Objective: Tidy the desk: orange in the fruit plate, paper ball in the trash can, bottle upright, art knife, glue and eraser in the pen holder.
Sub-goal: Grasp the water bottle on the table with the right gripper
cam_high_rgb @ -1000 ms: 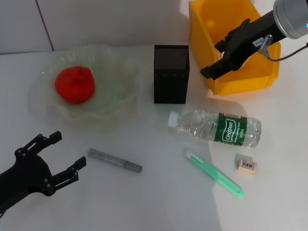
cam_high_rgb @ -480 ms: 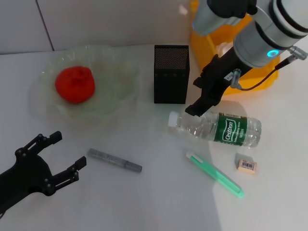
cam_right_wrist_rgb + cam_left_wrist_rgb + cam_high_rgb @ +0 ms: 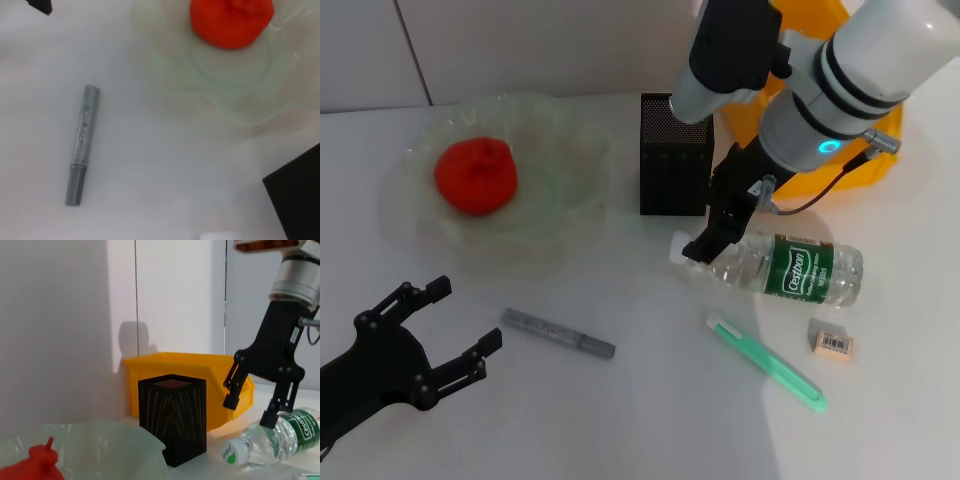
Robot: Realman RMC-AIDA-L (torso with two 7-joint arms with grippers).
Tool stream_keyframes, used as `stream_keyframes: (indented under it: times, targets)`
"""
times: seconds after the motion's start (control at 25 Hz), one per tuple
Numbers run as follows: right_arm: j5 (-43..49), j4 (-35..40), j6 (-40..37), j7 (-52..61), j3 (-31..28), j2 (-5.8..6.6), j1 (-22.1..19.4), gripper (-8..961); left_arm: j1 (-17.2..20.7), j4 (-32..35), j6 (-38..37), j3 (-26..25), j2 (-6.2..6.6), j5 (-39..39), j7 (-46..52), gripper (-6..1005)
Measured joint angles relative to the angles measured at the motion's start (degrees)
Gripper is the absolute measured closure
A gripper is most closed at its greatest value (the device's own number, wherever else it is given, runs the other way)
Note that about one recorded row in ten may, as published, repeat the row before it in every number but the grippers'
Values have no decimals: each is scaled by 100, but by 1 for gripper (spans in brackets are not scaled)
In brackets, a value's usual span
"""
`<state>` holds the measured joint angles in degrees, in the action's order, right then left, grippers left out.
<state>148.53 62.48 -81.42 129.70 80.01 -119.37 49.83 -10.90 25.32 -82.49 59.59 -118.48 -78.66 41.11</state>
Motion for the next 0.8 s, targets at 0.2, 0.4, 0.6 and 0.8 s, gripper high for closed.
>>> stream_keyframes:
  times: [0.2, 0.4, 0.6, 0.8]
  targets:
    - [-12, -432, 272, 53, 89, -13, 146, 185, 0, -1, -3, 0, 0, 0, -1, 126]
    - [-75, -822, 587, 54, 119, -22, 235, 186, 0, -1, -4, 0, -1, 0, -6, 126]
    - [-213, -1169, 809, 46, 329, -26, 336, 187, 0, -1, -4, 0, 0, 0, -7, 126]
    - [-236, -1362, 1016, 53, 392, -26, 374, 189, 0, -1, -4, 0, 0, 1, -8, 127]
